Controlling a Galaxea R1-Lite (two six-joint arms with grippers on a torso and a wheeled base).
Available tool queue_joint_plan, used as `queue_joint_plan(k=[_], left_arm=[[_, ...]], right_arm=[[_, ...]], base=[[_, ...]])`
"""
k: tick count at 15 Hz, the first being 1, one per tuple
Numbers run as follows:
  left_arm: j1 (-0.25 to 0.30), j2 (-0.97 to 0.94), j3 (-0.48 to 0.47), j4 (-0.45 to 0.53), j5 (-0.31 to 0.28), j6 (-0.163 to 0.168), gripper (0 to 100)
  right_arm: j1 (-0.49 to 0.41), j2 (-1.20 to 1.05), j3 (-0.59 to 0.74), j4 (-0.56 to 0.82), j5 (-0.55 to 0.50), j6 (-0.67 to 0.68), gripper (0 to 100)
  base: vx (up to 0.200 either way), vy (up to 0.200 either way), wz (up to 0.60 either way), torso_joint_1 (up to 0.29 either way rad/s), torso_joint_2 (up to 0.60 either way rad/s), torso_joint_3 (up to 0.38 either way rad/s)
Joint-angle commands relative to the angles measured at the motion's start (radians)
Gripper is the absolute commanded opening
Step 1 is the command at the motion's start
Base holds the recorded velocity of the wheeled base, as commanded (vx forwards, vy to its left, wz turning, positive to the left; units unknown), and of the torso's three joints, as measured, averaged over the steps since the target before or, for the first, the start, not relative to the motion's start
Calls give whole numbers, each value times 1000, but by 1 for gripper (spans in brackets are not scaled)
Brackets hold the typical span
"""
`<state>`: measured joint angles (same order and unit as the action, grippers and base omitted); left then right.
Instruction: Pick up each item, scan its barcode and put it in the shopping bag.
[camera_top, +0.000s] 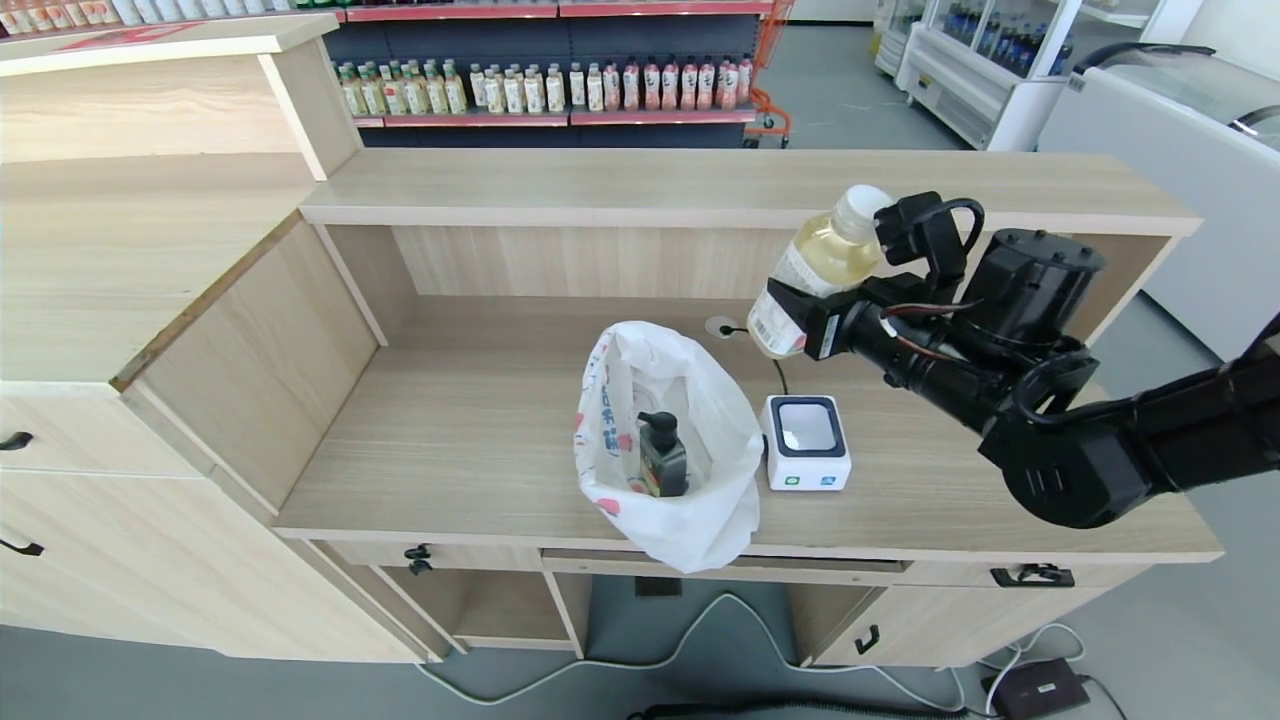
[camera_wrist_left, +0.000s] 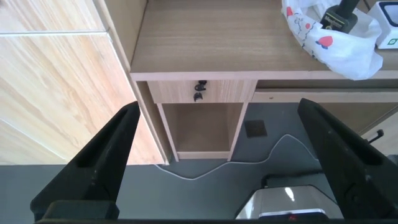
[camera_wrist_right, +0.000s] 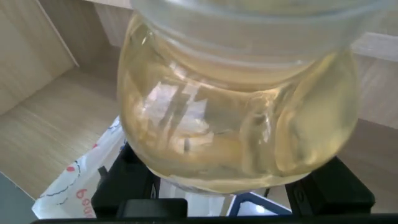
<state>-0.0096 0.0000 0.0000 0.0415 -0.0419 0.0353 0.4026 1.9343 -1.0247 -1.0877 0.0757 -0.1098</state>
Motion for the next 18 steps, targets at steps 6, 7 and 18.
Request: queue_joint_plan(k=[6, 7, 18], left_arm=[[0, 0, 0, 0, 0, -2, 100], [0, 0, 0, 0, 0, -2, 100], [0, 0, 0, 0, 0, -2, 100]], right_arm=[[2, 95, -20, 26, -1, 75, 0], [5, 126, -26, 37, 1, 85, 0], [-25, 338, -61, -57, 6, 62, 0]], base=[[0, 100, 0, 0, 2, 0], [0, 0, 0, 0, 0, 0], [0, 0, 0, 0, 0, 0]])
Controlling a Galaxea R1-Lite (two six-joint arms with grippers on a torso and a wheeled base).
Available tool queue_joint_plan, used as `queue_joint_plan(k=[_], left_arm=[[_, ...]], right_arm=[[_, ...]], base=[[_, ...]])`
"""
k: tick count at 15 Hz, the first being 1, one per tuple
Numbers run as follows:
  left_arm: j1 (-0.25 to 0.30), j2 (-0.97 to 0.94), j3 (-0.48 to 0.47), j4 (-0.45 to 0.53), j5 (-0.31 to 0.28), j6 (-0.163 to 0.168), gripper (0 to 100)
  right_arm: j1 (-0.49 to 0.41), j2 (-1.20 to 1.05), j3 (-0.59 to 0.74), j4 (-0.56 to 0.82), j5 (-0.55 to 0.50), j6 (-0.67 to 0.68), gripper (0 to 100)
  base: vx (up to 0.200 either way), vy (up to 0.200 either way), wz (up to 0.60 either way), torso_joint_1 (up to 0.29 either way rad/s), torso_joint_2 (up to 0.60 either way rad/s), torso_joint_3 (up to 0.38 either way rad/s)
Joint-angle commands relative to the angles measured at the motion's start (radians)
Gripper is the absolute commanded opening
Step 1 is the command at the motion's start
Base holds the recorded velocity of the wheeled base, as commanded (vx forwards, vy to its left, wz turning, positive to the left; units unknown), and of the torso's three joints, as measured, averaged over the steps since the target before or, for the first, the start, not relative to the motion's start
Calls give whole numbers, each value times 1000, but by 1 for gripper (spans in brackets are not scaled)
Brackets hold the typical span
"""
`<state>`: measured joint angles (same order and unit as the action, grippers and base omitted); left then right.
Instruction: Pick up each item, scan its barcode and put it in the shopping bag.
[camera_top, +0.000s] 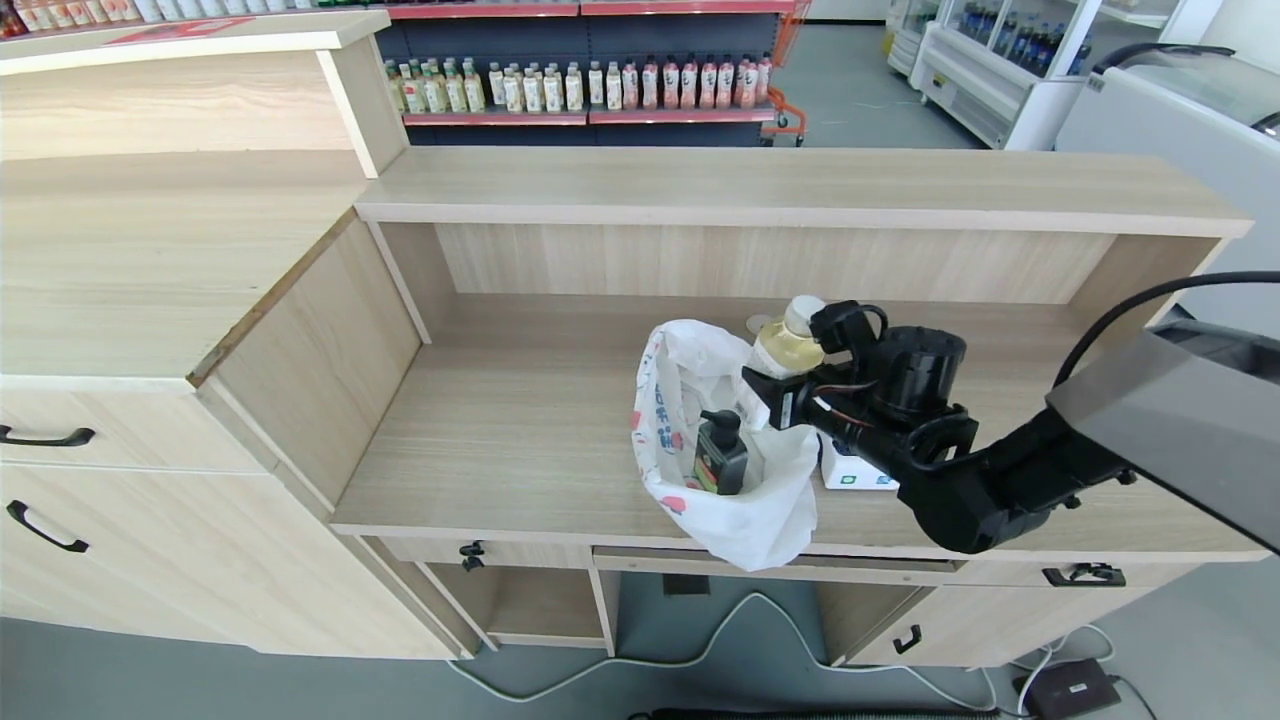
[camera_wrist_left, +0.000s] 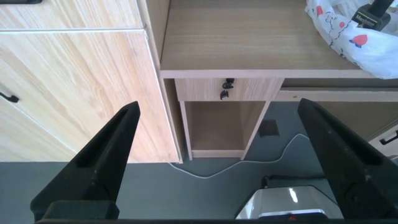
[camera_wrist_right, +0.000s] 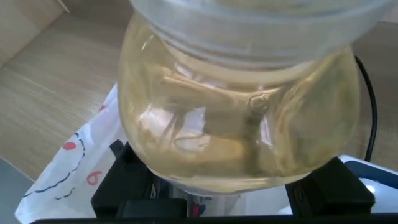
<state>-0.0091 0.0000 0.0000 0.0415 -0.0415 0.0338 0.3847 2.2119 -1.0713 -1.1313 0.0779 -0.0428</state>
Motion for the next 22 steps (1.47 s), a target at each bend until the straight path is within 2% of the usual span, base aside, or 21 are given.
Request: queue_joint_plan(k=[1, 5, 9, 13, 20, 21, 22], left_arm=[[0, 0, 0, 0, 0, 0, 100], [0, 0, 0, 0, 0, 0, 100], [0, 0, 0, 0, 0, 0, 100], [0, 0, 0, 0, 0, 0, 100], [0, 0, 0, 0, 0, 0, 100], [0, 0, 0, 0, 0, 0, 100], [0, 0, 0, 0, 0, 0, 100]], right_arm=[[-15, 84, -30, -19, 3, -8, 0], [-27, 163, -102, -13, 8, -62, 0], [-27, 226, -153, -7, 80, -92, 0], [-23, 269, -194, -5, 94, -128, 0], [-27, 281, -199, -5, 111, -172, 0], [-29, 276, -199, -7, 115, -172, 100], [-32, 273, -200, -7, 117, -172, 100]], base=[[0, 0, 0, 0, 0, 0], [0, 0, 0, 0, 0, 0], [0, 0, 0, 0, 0, 0], [0, 0, 0, 0, 0, 0], [0, 0, 0, 0, 0, 0], [0, 0, 0, 0, 0, 0], [0, 0, 0, 0, 0, 0]])
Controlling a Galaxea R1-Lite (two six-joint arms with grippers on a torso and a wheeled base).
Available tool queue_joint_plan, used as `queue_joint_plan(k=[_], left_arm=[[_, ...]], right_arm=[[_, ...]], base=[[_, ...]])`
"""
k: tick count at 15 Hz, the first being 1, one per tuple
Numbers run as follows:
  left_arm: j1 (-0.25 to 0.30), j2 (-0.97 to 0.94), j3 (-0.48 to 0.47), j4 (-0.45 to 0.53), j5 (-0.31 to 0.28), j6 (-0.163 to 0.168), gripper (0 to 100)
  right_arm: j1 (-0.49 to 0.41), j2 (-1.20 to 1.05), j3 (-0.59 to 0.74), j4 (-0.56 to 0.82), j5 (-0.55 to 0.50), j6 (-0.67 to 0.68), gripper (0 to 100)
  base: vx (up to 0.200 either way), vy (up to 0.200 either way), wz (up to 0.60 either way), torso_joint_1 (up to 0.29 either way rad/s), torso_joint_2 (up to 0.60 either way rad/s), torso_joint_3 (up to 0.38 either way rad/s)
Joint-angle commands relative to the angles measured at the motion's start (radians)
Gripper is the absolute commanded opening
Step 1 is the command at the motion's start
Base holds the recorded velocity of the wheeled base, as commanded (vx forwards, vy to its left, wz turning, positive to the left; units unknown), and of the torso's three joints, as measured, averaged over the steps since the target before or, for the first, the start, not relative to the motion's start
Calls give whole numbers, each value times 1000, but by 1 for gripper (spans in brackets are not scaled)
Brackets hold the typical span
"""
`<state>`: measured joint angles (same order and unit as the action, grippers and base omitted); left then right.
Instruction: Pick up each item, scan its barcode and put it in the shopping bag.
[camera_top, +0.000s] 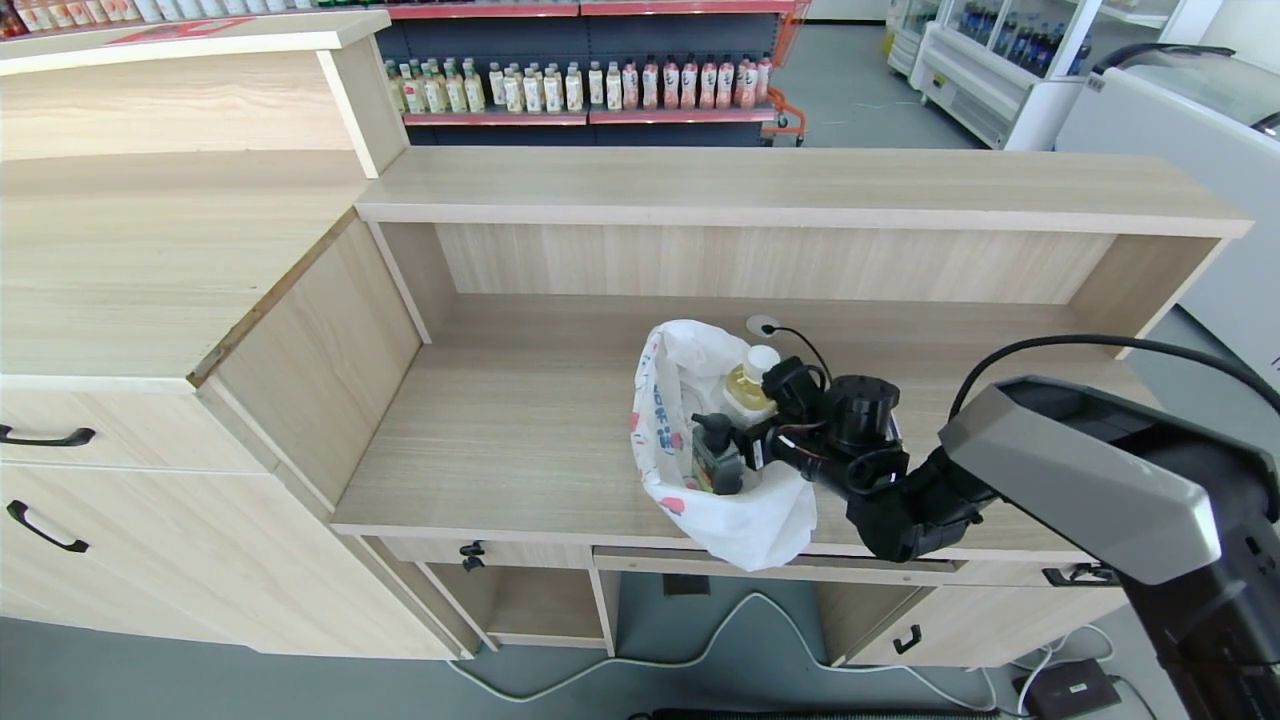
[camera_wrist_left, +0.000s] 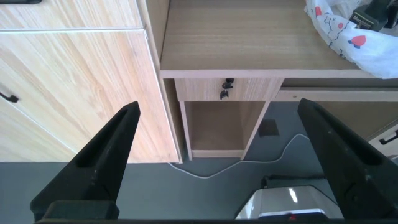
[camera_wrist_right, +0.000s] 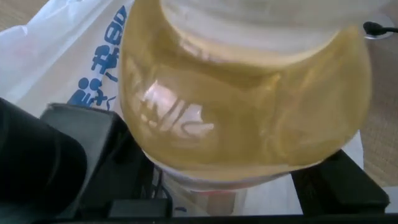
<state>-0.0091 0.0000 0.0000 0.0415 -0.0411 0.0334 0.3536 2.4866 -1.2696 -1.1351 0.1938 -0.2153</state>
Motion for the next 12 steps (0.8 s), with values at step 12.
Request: queue_joint_plan(k=[12], left_arm=[[0, 0, 0, 0, 0, 0, 100]], right_arm=[[-47, -416, 196, 80, 9, 114, 100]], base=[[0, 0, 0, 0, 0, 0]])
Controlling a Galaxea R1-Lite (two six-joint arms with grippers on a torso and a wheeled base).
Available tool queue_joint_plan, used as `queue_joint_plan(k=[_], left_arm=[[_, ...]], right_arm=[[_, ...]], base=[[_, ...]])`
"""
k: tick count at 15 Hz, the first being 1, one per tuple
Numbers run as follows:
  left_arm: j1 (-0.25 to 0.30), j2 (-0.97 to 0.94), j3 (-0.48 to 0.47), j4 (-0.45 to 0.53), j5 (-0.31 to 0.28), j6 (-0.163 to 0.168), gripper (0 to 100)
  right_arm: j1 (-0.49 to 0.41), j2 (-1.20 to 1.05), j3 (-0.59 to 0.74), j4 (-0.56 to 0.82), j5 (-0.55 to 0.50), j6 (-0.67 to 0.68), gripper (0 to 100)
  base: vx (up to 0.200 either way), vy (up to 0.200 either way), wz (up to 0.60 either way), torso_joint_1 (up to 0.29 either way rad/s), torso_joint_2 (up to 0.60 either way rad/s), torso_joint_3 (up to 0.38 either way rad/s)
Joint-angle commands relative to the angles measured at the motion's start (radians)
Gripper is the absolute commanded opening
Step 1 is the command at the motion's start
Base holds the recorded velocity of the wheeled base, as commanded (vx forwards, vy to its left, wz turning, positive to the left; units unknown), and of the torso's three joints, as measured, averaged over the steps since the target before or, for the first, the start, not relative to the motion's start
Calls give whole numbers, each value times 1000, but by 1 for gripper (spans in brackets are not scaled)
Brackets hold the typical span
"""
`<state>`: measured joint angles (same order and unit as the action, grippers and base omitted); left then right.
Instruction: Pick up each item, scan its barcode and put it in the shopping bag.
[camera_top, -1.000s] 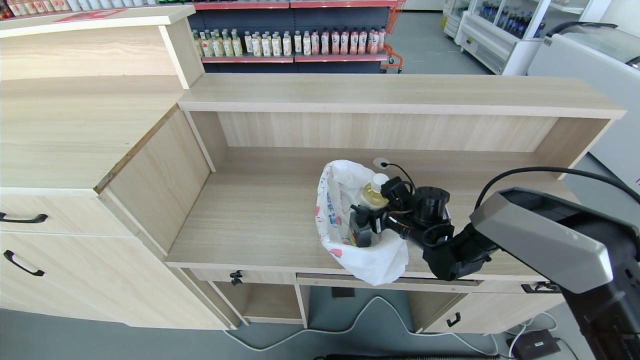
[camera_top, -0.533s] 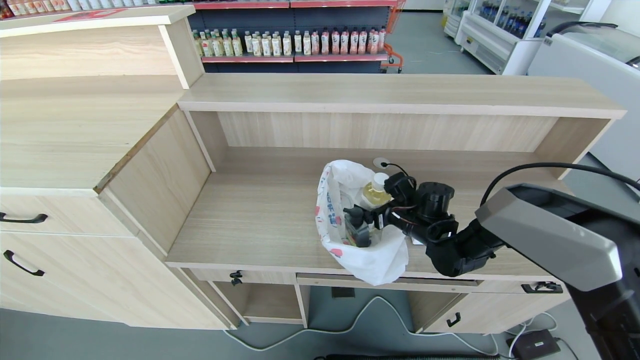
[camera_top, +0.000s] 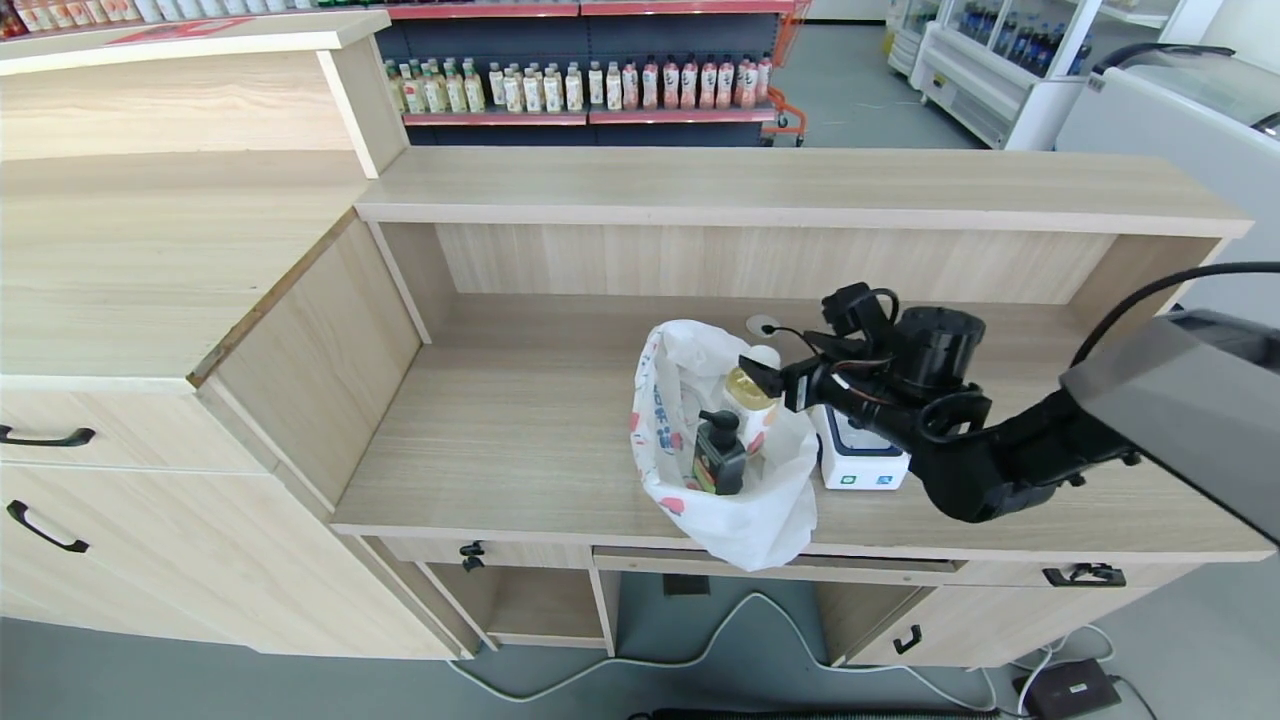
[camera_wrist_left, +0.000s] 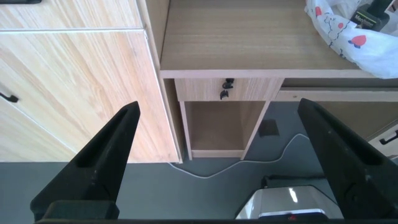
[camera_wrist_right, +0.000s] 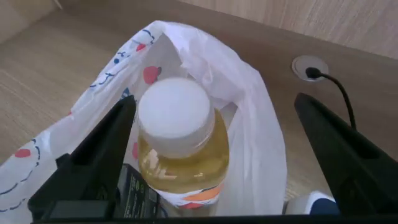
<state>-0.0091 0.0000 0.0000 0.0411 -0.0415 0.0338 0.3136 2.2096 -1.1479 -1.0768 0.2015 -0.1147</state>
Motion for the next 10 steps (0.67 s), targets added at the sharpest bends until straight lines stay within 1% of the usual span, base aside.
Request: queue_joint_plan(k=[1, 2, 3, 5, 7, 8, 9, 10], left_arm=[[0, 0, 0, 0, 0, 0, 100], [0, 0, 0, 0, 0, 0, 100], [0, 0, 0, 0, 0, 0, 100], [0, 0, 0, 0, 0, 0, 100], [0, 0, 0, 0, 0, 0, 100], [0, 0, 0, 0, 0, 0, 100], [0, 0, 0, 0, 0, 0, 100], [0, 0, 0, 0, 0, 0, 100]], right_arm=[[-7, -229, 139, 37, 1, 29, 100], [-5, -387, 240, 71, -1, 84, 100], [-1, -510, 309, 126, -4, 121, 100], [-10, -692, 441, 201, -27, 138, 100], [-48, -900, 708, 210, -119, 136, 100], [-57, -926, 744, 212, -129, 136, 100], [-79, -1019, 895, 210, -191, 125, 100], [-77, -1064, 953, 212, -220, 125, 100]], base=[[0, 0, 0, 0, 0, 0], [0, 0, 0, 0, 0, 0], [0, 0, 0, 0, 0, 0], [0, 0, 0, 0, 0, 0], [0, 0, 0, 0, 0, 0], [0, 0, 0, 0, 0, 0], [0, 0, 0, 0, 0, 0], [0, 0, 0, 0, 0, 0]])
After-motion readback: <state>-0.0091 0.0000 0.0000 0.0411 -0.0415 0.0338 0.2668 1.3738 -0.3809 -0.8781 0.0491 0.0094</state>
